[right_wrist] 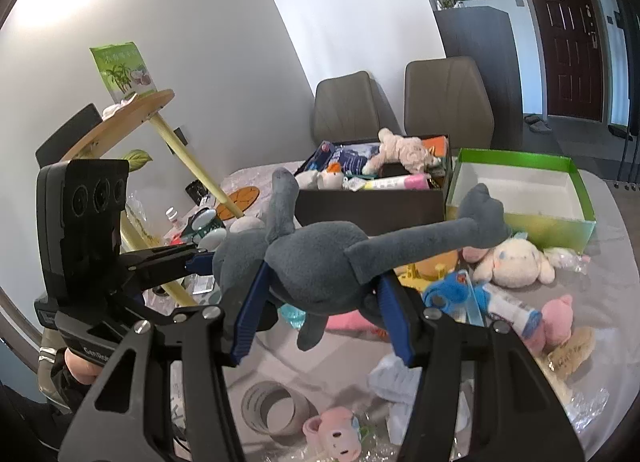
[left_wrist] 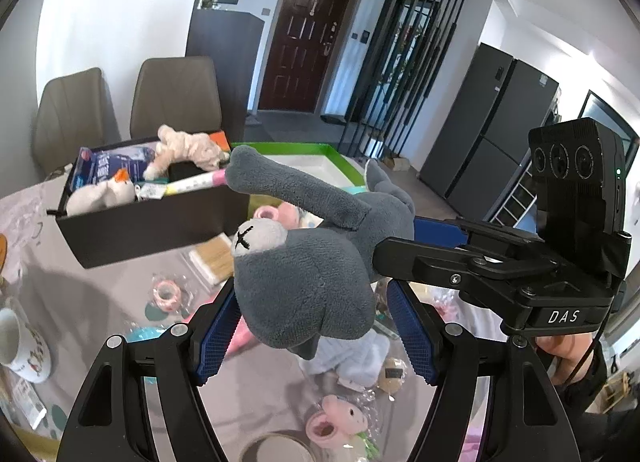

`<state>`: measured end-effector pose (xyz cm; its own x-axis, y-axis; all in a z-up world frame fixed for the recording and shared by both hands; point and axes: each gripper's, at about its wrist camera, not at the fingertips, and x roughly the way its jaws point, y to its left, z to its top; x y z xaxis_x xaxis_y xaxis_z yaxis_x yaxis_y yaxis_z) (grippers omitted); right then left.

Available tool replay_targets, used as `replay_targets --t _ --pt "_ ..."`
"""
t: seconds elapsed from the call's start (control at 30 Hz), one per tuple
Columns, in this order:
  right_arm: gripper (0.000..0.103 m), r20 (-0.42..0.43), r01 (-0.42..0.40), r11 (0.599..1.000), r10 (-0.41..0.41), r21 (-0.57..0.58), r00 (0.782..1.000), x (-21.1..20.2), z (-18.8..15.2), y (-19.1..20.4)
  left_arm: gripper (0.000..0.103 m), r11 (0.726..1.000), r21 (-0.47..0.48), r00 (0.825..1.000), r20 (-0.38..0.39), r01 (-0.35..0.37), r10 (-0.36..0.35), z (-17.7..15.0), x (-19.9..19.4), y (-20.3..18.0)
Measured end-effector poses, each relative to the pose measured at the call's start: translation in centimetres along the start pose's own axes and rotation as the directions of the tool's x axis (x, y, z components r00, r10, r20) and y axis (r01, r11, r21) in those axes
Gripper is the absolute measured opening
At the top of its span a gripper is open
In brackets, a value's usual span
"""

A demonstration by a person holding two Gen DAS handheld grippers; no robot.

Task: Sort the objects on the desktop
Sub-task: 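Lift the grey plush rabbit and carry it toward the black box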

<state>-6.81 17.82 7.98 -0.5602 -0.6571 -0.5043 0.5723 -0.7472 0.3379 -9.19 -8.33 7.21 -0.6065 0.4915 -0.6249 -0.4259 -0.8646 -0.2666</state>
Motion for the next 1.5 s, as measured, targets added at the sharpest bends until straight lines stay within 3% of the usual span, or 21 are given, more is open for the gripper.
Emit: replay_targets --t 0.67,1.2,1.5 --pt "0.055 0.064 -0.036 0.999 0.036 -0.005 0.997 3.2 5.9 0.5 0.073 0.999 -0.002 0.997 0.067 -0.033 0.033 5.2 -0.7 4.2" --pt "0.054 0.104 -0.089 0.995 0.092 -0.038 0.99 6.4 11.9 0.9 0.073 0.991 0.013 0.982 0.135 -0.136 0.133 10.3 -0.8 7.9" --pt "0.054 0.118 -0.093 0.995 0.098 -0.048 0.988 8.8 14.7 0.4 0.073 0.992 -0.027 0.977 0.167 -0.127 0.13 12.5 0.0 11.0"
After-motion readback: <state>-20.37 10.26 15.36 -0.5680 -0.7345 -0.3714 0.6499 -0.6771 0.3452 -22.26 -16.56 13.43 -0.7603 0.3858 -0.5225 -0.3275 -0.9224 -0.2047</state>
